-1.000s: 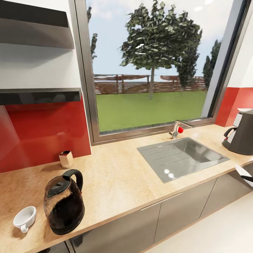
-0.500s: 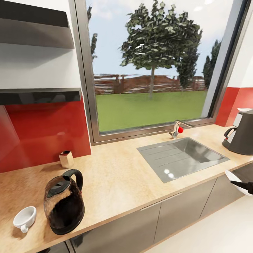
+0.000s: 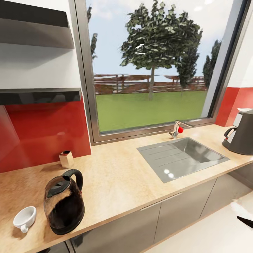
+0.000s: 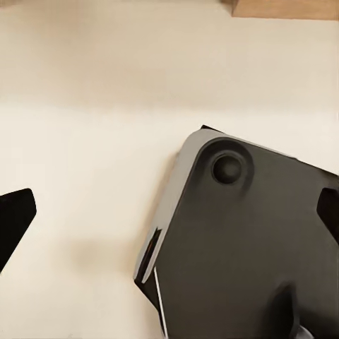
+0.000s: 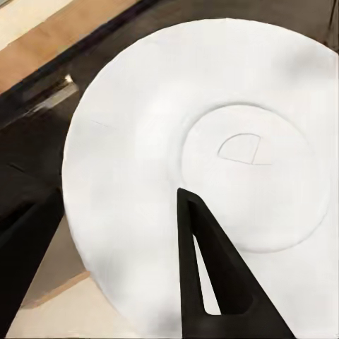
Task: Set up a coffee station on the kitchen countertop: keep the coffee maker on the countertop, move the bottle of coffee from the kitchen shelf to the counter next to the coffee maker, place a paper coffee filter on top of the coffee maker, put the saucer next to the coffee maker with the coffee cup on the saucer, and place the electric kettle next to the coffee maker.
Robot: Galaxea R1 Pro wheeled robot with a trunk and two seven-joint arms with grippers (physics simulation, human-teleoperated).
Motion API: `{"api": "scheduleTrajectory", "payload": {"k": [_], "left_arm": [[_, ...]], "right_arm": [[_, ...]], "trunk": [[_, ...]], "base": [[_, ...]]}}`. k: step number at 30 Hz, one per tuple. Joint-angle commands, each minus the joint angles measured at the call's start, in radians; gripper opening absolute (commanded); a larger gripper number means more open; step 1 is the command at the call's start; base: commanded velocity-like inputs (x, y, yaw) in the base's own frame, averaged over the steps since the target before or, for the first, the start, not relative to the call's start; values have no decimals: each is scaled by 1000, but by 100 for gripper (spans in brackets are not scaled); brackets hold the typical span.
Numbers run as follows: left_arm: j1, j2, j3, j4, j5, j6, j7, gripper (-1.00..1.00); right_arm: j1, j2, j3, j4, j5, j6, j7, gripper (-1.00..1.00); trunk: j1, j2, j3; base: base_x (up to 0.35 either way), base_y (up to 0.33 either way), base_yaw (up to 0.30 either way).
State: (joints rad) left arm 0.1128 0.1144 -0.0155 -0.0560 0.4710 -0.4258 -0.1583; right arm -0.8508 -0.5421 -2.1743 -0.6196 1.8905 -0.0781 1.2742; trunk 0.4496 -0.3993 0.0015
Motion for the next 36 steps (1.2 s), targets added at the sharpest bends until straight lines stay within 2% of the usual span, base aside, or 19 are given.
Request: {"api": "scheduleTrajectory", "payload": {"k": [1, 2, 3, 4, 5, 6, 9, 11, 14, 15, 16, 19, 21, 29, 30, 31, 33, 34, 36], "left_arm": [[1, 0, -1, -1, 10, 0, -7, 100], [1, -1, 1, -1, 10, 0, -7, 100], [1, -4, 6, -2, 16, -1, -6, 100], [1, -6, 9, -2, 19, -2, -6, 100], [1, -7, 10, -2, 21, -2, -6, 100], [1, -8, 12, -3, 24, -5, -6, 100], [1, -10, 15, -5, 26, -24, -6, 100], [1, -25, 15, -36, 27, -38, -6, 100], [1, -53, 13, -74, 28, -40, -6, 100], [1, -70, 13, -94, 28, -40, -6, 100], [1, -72, 13, -97, 28, -41, -6, 100], [1, -80, 15, -100, 33, -42, -6, 100], [1, -88, 10, -99, 27, -45, -6, 100], [1, -96, 4, -98, 23, -44, -6, 100], [1, -96, 3, -97, 23, -44, -6, 100], [1, -96, 3, -97, 24, -45, -6, 100], [1, -96, 3, -97, 24, -45, -6, 100], [1, -96, 4, -97, 24, -45, -6, 100], [1, -96, 5, -96, 24, -45, -6, 100]], "right_arm": [[13, 11, -16, -1, 8, -15, -16, -100], [37, 36, -29, -1, 7, -27, -57, -100], [79, 108, -44, 0, 9, -50, -231, -100], [100, 149, -48, 2, 12, -57, -369, -100], [115, 173, -49, 8, 17, -60, -456, -100], [163, 203, -50, 66, 30, -73, -605, -100], [234, 217, -51, 158, 55, -92, -716, -100], [295, 236, -51, 218, 124, -117, -822, -100], [326, 250, -51, 231, 173, -168, -856, -100], [343, 273, -51, 234, 185, -186, -866, -100], [348, 281, -51, 234, 186, -189, -870, -100], [372, 330, -51, 237, 191, -198, -898, -100], [403, 367, -52, 237, 188, -219, -946, -100], [412, 375, -53, 239, 185, -228, -960, -100], [412, 375, -54, 250, 185, -229, -961, -100], [412, 367, -54, 323, 189, -234, -973, -100], [412, 367, -51, 337, 192, -239, -980, -100], [412, 365, -42, 386, 194, -270, -1016, -100], [412, 362, -41, 402, 193, -288, -1047, -100]], "trunk": [[0, -1, 0], [0, -1, 0], [0, -1, 0], [0, -1, 0], [0, -1, 0], [0, -1, 0], [0, -1, 0], [0, -1, 0], [0, -1, 1], [0, -1, 1], [0, -1, 2], [0, -1, 3], [0, -1, 5], [0, -1, 12], [0, -1, 12], [0, -1, 12], [0, -1, 12], [0, -1, 12], [0, -1, 13]], "base": [[0, 0, 0], [0, 0, 0], [0, 0, 0], [0, 0, 0], [0, 0, 0], [0, 0, 0], [0, 0, 0], [0, 0, 0], [0, 0, -80], [0, 0, -230], [0, 0, -242], [0, 0, -270], [0, 0, -280], [0, 0, -270], [0, 0, -112], [0, 0, -15], [0, 0, -8], [0, 0, -10], [0, 0, -99]]}}
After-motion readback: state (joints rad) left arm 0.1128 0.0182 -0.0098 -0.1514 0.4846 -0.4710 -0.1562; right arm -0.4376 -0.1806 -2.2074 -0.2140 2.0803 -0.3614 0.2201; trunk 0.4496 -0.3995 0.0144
